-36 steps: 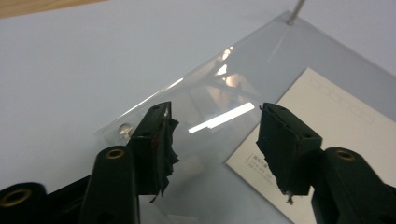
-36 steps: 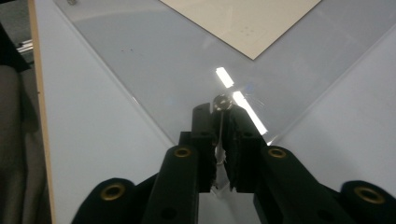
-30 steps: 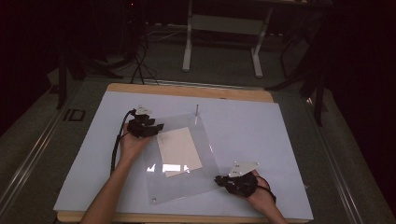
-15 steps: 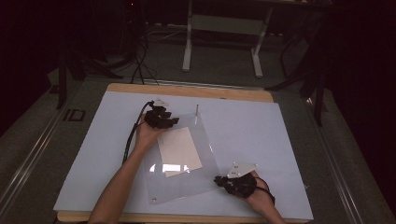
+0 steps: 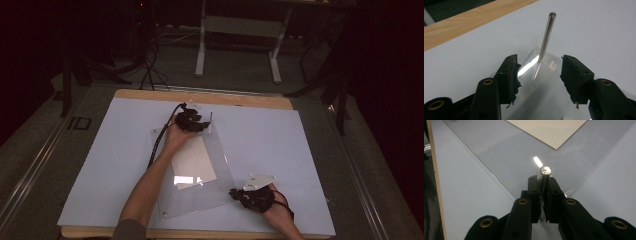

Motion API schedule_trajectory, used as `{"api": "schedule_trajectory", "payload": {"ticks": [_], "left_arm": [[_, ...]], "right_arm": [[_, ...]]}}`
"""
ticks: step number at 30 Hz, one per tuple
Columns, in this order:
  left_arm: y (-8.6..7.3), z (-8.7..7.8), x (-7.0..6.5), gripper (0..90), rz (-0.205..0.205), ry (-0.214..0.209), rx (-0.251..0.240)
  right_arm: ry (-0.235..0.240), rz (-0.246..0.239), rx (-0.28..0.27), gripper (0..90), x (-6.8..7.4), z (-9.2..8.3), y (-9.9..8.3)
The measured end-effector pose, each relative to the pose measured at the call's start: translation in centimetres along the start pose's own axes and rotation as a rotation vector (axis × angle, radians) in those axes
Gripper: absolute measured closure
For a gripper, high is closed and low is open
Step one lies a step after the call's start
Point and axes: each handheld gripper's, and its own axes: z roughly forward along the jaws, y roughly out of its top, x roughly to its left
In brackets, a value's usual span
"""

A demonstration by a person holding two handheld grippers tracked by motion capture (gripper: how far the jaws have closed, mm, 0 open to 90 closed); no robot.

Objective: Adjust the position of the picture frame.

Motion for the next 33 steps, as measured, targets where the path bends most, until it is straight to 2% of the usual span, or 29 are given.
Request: {"api": "schedule_trajectory", "payload": {"ticks": [2, 4, 7, 9, 11, 12, 14, 15, 19, 21, 23, 26, 28, 29, 30, 33], "left_arm": [[0.5, 0.9, -0.3, 49.0, 0.006, -0.002, -0.007], [0.9, 1.7, -0.6, 50.5, -0.001, -0.022, 0.008], [1.1, 2.9, -1.2, 54.5, 0.031, -0.027, 0.038], [1.3, 3.2, -1.5, 57.0, 0.044, 0.001, 0.055], [1.3, 3.2, -1.5, 65.2, 0.039, 0.015, 0.053], [1.2, 3.1, -1.1, 65.2, 0.024, 0.020, 0.056], [1.2, 3.0, -0.7, 80.2, 0.010, 0.027, 0.053], [1.2, 3.0, -0.7, 83.5, 0.010, 0.027, 0.053], [1.4, 3.0, -0.5, 82.2, 0.010, 0.016, 0.065], [1.5, 3.1, -0.7, 79.9, 0.031, 0.026, 0.072], [1.5, 3.1, -0.8, 83.0, 0.032, 0.036, 0.075], [1.6, 3.0, -0.6, 83.2, 0.032, 0.026, 0.084], [1.6, 3.0, -0.8, 73.9, 0.048, 0.036, 0.079], [1.7, 3.0, -0.8, 72.3, 0.051, 0.034, 0.074], [1.7, 3.0, -0.8, 74.1, 0.050, 0.025, 0.070], [1.6, 3.2, -0.8, 82.9, 0.050, 0.042, 0.075]], "right_arm": [[0.000, 0.001, -0.001, 84.1, 0.0, 0.0, 0.0], [0.001, 0.001, -0.003, 84.0, 0.0, 0.0, 0.0], [0.001, 0.004, -0.006, 84.0, 0.0, 0.0, -0.1], [0.005, 0.006, -0.011, 83.9, -0.1, 0.0, -0.1], [0.009, 0.011, -0.013, 83.7, -0.1, 0.0, -0.2], [0.012, 0.023, -0.014, 83.6, -0.1, 0.0, -0.2], [0.006, 0.040, -0.021, 83.5, -0.1, 0.0, -0.3], [0.006, 0.040, -0.021, 83.5, -0.1, 0.0, -0.3], [-0.005, 0.066, -0.027, 83.3, 0.0, 0.0, -0.3], [-0.013, 0.069, -0.026, 83.3, 0.1, 0.0, -0.3], [-0.013, 0.068, -0.025, 83.3, 0.2, 0.0, -0.3], [-0.006, 0.083, -0.024, 82.7, 0.1, 0.1, -0.4], [-0.004, 0.084, -0.024, 82.7, 0.0, 0.1, -0.5], [-0.003, 0.088, -0.024, 82.6, 0.0, 0.1, -0.5], [-0.001, 0.088, -0.024, 82.5, 0.0, 0.1, -0.5], [0.004, 0.106, -0.023, 81.3, -0.1, 0.1, -0.5]]}}
